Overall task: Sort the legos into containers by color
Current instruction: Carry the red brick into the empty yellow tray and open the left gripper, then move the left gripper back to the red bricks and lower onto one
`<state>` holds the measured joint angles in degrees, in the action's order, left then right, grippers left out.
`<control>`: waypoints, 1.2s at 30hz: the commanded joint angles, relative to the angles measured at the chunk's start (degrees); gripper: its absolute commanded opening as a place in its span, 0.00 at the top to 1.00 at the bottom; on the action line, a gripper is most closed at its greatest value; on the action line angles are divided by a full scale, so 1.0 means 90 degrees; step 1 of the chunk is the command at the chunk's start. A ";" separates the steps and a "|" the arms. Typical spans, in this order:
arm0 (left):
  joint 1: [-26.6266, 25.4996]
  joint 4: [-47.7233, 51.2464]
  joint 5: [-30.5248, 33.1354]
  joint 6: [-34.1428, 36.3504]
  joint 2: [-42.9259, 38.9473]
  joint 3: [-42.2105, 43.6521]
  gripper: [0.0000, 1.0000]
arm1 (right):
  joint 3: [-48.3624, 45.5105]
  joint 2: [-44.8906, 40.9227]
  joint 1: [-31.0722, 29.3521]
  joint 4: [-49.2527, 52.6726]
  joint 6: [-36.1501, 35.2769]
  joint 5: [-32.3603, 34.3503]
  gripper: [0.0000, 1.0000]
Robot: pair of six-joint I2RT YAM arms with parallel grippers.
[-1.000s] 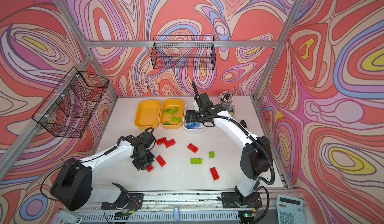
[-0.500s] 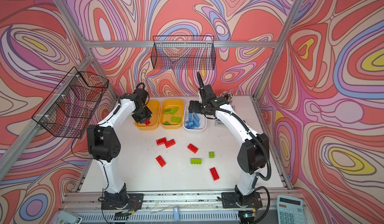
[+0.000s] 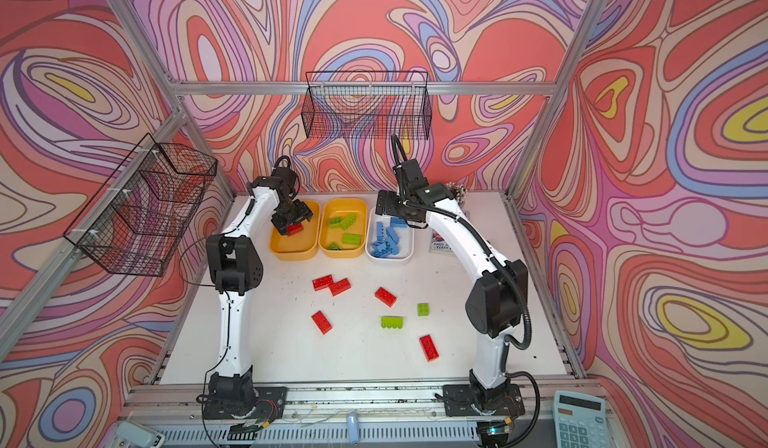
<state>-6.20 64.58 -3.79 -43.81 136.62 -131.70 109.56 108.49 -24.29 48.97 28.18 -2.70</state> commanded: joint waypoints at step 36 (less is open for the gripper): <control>-0.2079 -0.1426 0.0318 -0.0896 -0.3333 0.5886 0.13 | -0.2220 -0.1887 -0.0064 -0.0020 0.0089 0.0268 0.02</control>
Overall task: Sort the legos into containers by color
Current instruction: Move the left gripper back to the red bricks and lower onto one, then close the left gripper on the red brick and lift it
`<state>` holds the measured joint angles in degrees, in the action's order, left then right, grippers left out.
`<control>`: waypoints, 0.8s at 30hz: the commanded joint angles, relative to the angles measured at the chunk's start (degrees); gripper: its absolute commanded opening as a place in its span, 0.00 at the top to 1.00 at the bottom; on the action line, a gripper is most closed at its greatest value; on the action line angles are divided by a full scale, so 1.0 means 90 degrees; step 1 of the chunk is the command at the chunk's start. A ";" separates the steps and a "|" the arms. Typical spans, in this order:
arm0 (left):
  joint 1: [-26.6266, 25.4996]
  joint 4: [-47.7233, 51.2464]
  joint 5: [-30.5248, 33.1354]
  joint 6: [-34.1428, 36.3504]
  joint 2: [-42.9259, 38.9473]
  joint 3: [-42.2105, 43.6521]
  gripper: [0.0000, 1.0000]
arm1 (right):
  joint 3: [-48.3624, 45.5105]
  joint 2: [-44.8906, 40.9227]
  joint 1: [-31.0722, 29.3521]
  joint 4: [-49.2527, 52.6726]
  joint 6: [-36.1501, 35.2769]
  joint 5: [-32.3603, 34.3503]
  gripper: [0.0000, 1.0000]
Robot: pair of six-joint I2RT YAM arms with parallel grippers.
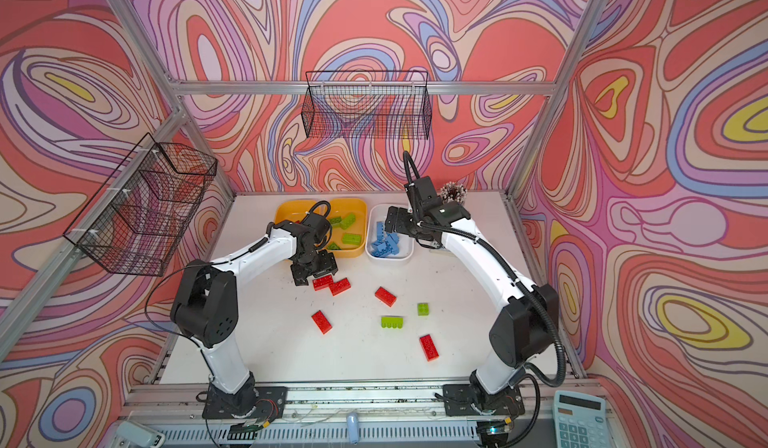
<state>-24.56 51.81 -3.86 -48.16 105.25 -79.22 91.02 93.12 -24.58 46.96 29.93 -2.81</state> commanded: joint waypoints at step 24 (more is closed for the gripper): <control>-0.0043 -0.0252 0.0397 -0.0203 0.1163 -0.0159 0.26 | 0.0417 0.0331 -0.0007 0.0437 -0.0642 0.0391 0.02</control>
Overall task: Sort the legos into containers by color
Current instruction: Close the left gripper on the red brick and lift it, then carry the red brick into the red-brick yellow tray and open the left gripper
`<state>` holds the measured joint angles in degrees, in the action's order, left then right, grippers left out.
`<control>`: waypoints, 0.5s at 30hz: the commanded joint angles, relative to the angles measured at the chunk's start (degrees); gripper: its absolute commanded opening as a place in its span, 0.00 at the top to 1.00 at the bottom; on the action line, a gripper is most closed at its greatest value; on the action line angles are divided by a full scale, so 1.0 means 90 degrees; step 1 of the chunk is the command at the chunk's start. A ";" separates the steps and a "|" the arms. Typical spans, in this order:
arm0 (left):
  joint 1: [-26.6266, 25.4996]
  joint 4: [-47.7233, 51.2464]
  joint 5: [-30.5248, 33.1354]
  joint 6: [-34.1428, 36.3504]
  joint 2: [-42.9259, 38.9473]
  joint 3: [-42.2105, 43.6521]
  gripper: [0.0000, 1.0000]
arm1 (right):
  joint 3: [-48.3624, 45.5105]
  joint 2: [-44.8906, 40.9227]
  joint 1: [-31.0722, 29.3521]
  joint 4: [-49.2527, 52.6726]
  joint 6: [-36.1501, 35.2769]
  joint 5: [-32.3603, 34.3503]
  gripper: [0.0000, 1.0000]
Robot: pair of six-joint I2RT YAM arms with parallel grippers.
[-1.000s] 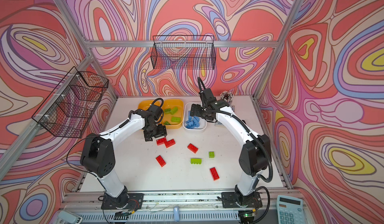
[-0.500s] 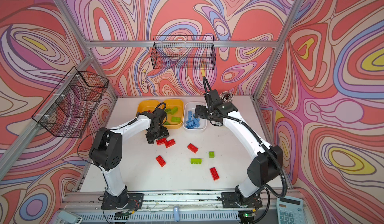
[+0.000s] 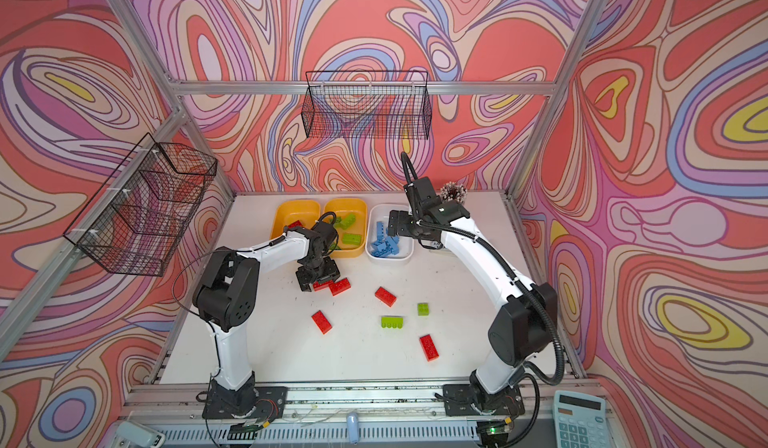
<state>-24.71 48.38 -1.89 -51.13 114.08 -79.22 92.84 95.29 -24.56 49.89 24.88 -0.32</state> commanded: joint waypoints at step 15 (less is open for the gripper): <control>0.0287 0.0904 0.0442 0.0688 -0.0638 -0.0458 0.50 | 0.1232 0.0962 0.0001 0.0068 0.0047 -0.0144 0.02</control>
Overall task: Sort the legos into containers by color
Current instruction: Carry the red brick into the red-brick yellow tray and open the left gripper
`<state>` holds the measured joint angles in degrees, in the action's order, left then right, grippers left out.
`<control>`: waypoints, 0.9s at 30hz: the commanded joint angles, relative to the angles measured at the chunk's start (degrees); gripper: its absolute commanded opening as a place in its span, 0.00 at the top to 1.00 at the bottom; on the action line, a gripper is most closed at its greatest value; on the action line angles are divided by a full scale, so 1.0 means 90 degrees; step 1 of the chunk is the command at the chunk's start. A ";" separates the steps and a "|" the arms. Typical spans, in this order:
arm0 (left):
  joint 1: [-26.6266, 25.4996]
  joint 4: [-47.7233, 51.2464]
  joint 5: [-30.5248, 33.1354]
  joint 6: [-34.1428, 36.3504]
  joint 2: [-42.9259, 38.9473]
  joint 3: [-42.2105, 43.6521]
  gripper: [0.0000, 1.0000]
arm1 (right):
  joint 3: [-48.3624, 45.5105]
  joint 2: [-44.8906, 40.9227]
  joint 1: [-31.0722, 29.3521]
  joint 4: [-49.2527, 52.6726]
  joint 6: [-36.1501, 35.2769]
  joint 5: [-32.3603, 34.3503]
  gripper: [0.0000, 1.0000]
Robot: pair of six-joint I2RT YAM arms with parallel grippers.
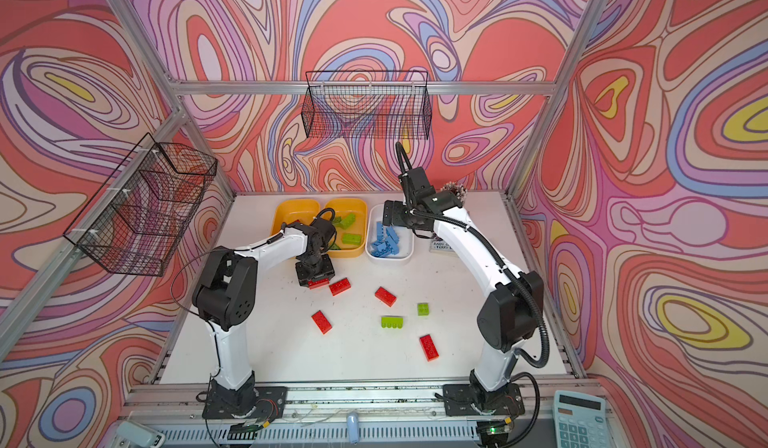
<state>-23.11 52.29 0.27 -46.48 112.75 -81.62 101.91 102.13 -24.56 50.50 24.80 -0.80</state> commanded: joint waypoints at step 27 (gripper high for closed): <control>0.1977 0.0964 -0.0169 0.0797 0.1957 -0.4204 0.26 | 0.1905 0.1527 0.0000 -0.0132 0.0344 -0.0520 0.02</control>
<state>-6.20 57.23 0.03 -40.01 129.29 -116.55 118.26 114.93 -24.56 49.91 26.70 -4.32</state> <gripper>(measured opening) 0.693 0.982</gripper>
